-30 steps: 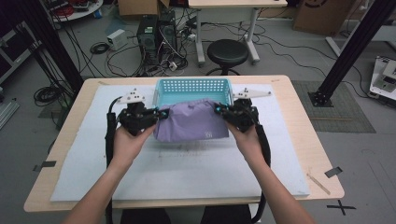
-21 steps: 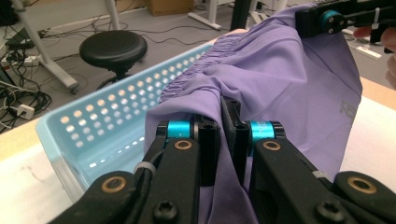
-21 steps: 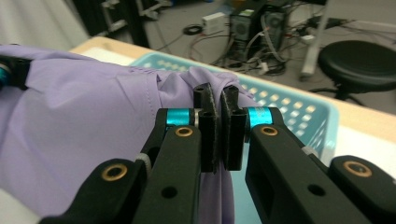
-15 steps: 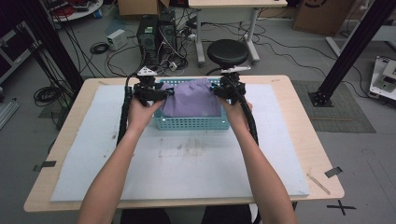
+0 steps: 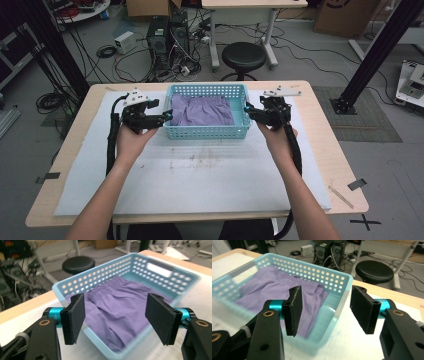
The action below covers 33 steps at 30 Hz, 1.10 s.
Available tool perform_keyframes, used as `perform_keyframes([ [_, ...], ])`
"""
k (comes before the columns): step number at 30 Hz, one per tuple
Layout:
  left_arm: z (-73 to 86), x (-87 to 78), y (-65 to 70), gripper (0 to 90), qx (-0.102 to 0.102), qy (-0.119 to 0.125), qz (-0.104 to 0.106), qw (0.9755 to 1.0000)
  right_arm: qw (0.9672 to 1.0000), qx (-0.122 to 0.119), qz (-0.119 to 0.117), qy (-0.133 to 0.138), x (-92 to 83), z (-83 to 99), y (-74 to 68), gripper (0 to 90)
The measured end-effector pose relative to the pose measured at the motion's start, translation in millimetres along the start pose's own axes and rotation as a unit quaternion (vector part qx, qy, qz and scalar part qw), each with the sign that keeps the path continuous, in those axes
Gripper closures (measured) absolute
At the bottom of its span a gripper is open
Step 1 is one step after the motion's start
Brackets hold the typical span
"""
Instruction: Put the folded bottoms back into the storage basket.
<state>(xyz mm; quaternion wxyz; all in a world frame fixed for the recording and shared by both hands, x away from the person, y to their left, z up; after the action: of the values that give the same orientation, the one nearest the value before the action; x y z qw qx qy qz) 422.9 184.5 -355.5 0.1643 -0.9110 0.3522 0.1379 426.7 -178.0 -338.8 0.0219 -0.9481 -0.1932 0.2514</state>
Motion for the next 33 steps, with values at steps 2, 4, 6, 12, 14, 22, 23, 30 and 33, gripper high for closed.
perform_keyframes([
  [2,1.3,-12.4,10.2,32.0,0.014,0.01,0.005,0.9998,0.9999,0.0,-0.009,0.007,-11.7,7.5,0.0,43.0],
  [4,3.6,-22.7,20.7,31.6,0.025,0.017,0.006,0.9995,0.9998,-0.001,-0.013,0.012,-24.0,18.4,-0.1,42.6],
  [6,7.3,-31.1,31.3,31.5,0.037,0.025,0.004,0.999,0.9997,-0.004,-0.017,0.017,-32.8,28.3,-0.6,41.7],
  [12,25.7,-52.9,54.6,30.3,0.047,0.048,0.019,0.9976,0.9994,-0.005,-0.027,0.02,-49.4,55.4,-3.8,38.9],
  [14,32.5,-57.4,59.5,28.2,0.049,0.052,0.029,0.9971,0.9994,-0.005,-0.029,0.018,-52.6,61.3,-3.5,37.9],
  [22,46.9,-64.7,61.0,27.8,0.058,0.043,0.023,0.9971,0.9993,-0.008,-0.037,0.004,-54.2,76.5,-2.9,32.0],
  [23,49.4,-64.4,60.5,27.8,0.062,0.042,0.02,0.997,0.9991,-0.006,-0.041,0.004,-53.5,77.6,-3.4,31.7],
  [30,58.0,-61.4,58.2,27.6,0.051,0.037,0.022,0.9978,0.9985,-0.024,-0.048,-0.007,-50.3,81.8,-6.6,30.3],
  [33,57.5,-62.7,58.4,27.6,0.052,0.039,0.02,0.9977,0.9985,-0.023,-0.049,-0.003,-51.8,81.0,-4.5,29.6],
])
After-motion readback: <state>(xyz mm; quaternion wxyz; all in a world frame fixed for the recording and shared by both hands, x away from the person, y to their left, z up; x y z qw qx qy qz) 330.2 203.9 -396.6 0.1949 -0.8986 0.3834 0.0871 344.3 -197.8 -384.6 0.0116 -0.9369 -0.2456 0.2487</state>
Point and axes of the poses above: each handheld gripper's, and its own axes: x roughly forward along the jaws, z roughly out of its underside, y roughly to its right, the point moved 4 cm from there along x, roughly forward along the jaws, and after that the axes turned 11 degrees about x, right-handed, at the moved point
